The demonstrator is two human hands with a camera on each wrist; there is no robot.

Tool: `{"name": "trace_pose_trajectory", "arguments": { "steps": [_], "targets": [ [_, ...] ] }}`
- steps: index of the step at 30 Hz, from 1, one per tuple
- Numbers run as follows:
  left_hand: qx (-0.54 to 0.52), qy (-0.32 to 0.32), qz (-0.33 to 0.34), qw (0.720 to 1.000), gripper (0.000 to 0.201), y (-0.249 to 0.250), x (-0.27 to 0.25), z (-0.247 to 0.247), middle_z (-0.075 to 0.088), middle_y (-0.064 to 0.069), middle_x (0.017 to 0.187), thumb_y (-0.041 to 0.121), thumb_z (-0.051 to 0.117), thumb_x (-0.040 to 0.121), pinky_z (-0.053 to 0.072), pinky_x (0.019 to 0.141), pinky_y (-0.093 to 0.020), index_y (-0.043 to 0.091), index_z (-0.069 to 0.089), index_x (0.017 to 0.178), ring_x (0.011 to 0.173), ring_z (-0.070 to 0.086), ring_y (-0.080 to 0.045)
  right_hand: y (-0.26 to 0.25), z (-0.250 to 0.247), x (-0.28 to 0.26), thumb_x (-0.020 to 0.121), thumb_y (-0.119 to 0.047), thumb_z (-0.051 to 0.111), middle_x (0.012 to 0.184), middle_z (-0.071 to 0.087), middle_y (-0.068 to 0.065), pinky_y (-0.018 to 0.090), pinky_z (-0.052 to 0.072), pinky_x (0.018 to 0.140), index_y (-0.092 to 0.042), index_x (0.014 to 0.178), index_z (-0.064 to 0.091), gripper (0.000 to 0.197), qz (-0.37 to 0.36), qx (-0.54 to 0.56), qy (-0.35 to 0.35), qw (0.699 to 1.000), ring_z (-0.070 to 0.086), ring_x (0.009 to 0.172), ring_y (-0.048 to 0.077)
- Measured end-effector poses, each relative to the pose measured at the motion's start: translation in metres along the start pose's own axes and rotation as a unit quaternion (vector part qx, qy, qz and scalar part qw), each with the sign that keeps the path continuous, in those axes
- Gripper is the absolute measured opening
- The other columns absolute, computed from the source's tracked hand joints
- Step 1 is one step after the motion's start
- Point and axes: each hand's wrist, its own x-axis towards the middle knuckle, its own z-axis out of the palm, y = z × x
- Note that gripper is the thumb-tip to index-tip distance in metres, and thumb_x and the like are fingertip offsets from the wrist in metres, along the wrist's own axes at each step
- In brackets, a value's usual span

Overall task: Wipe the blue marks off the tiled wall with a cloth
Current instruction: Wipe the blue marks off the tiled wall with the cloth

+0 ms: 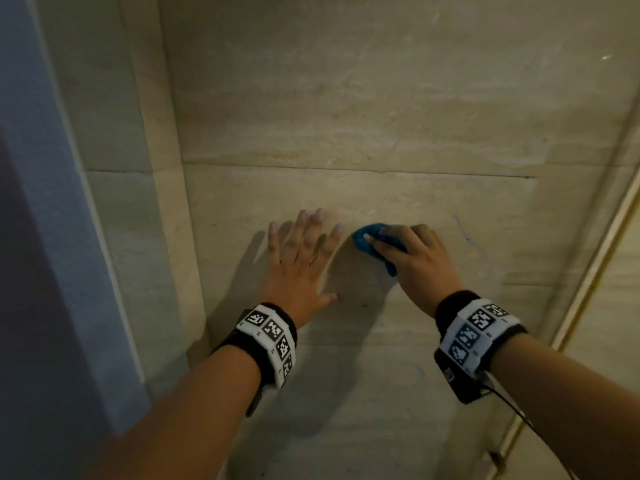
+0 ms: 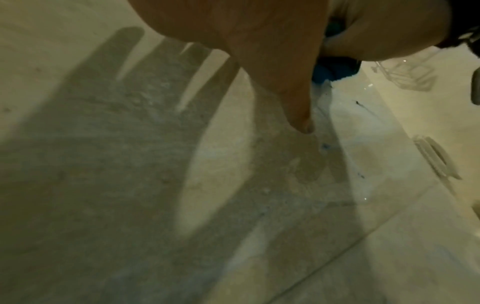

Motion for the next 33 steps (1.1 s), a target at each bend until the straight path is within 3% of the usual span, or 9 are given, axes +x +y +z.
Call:
{"name": "trace_pose_trajectory", "arguments": {
  "steps": [4,7,11,14,18,22,24,28,33],
  "targets": [
    [-0.002,-0.092,-0.020,0.996,0.136,0.016,0.001,-0.003,-0.051,-0.007,0.141,0.082,0.056,0.065,-0.023,0.104,-0.064,0.022,-0.043,0.137,0.131,-0.045,-0.031,-0.004,0.002,0.016,0.081,-0.004,0.058,0.109,0.062,0.014,0.042,0.045,0.071,-0.014,0.111,0.069,0.033,0.045,-0.010,0.023,0.999,0.040,0.089,0.031],
    [-0.013,-0.105,-0.036,0.994,0.140,0.019,0.003,-0.003,-0.058,-0.007,0.134,0.082,0.057,0.063,-0.028,0.100,-0.063,0.022,-0.052,0.129,0.123,-0.054,-0.031,-0.009,0.007,0.010,0.085,-0.006,0.052,0.109,0.063,0.014,0.042,0.044,0.070,-0.014,0.111,0.069,0.032,0.040,-0.008,0.028,0.999,0.039,0.088,0.031],
    [-0.015,-0.103,-0.029,0.994,0.145,0.014,0.002,-0.003,-0.058,-0.006,0.133,0.077,0.066,0.060,-0.031,0.098,-0.062,0.025,-0.049,0.131,0.123,-0.054,-0.031,-0.015,0.019,-0.023,0.087,-0.012,0.047,0.115,0.049,0.006,0.041,0.042,0.070,-0.022,0.124,0.051,0.039,-0.032,-0.002,-0.022,0.999,0.041,0.088,0.030],
    [-0.012,-0.104,-0.024,0.994,0.144,0.012,0.003,0.001,-0.059,-0.006,0.133,0.080,0.064,0.059,-0.034,0.097,-0.061,0.026,-0.049,0.131,0.122,-0.054,-0.031,-0.013,0.020,-0.041,0.085,-0.009,0.046,0.115,0.053,0.006,0.040,0.044,0.070,-0.024,0.128,0.044,0.046,-0.052,-0.017,-0.041,0.998,0.043,0.090,0.030],
    [-0.012,-0.099,-0.022,0.995,0.149,0.010,0.003,0.004,-0.054,-0.008,0.138,0.081,0.066,0.054,-0.030,0.100,-0.062,0.025,-0.045,0.135,0.127,-0.049,-0.033,-0.007,0.016,-0.028,0.084,-0.007,0.053,0.117,0.047,0.006,0.041,0.041,0.072,-0.024,0.127,0.048,0.046,-0.008,-0.015,0.009,1.000,0.043,0.091,0.031],
    [-0.006,-0.113,-0.025,0.993,0.150,0.011,0.002,0.004,-0.054,-0.008,0.138,0.078,0.069,0.053,-0.027,0.101,-0.064,0.024,-0.045,0.135,0.127,-0.048,-0.034,-0.006,0.016,-0.003,0.084,-0.003,0.061,0.111,0.059,0.009,0.040,0.032,0.072,-0.021,0.119,0.064,0.039,0.031,-0.014,0.062,0.998,0.040,0.089,0.030],
    [-0.010,-0.117,-0.027,0.993,0.147,0.012,0.002,0.004,-0.057,-0.008,0.135,0.076,0.068,0.057,-0.028,0.099,-0.063,0.025,-0.049,0.131,0.124,-0.052,-0.033,-0.010,0.020,-0.001,0.082,-0.003,0.064,0.112,0.058,0.007,0.039,0.032,0.071,-0.024,0.118,0.063,0.042,0.031,-0.012,0.069,0.997,0.040,0.087,0.030],
    [-0.009,-0.116,-0.028,0.993,0.144,0.012,0.003,0.003,-0.061,-0.008,0.130,0.076,0.065,0.061,-0.030,0.097,-0.063,0.025,-0.051,0.129,0.119,-0.056,-0.032,-0.017,0.029,-0.027,0.085,-0.011,0.059,0.118,0.051,0.001,0.041,0.036,0.074,-0.027,0.121,0.057,0.040,-0.034,-0.005,0.009,0.999,0.044,0.089,0.030],
    [-0.009,-0.091,-0.021,0.996,0.147,0.010,0.003,0.004,-0.056,-0.008,0.136,0.084,0.063,0.054,-0.023,0.102,-0.064,0.025,-0.045,0.135,0.126,-0.050,-0.032,-0.015,0.022,-0.050,0.087,-0.008,0.047,0.113,0.065,0.003,0.037,0.034,0.075,-0.021,0.117,0.065,0.037,-0.076,0.019,-0.061,0.995,0.046,0.093,0.027]
  ]
}}
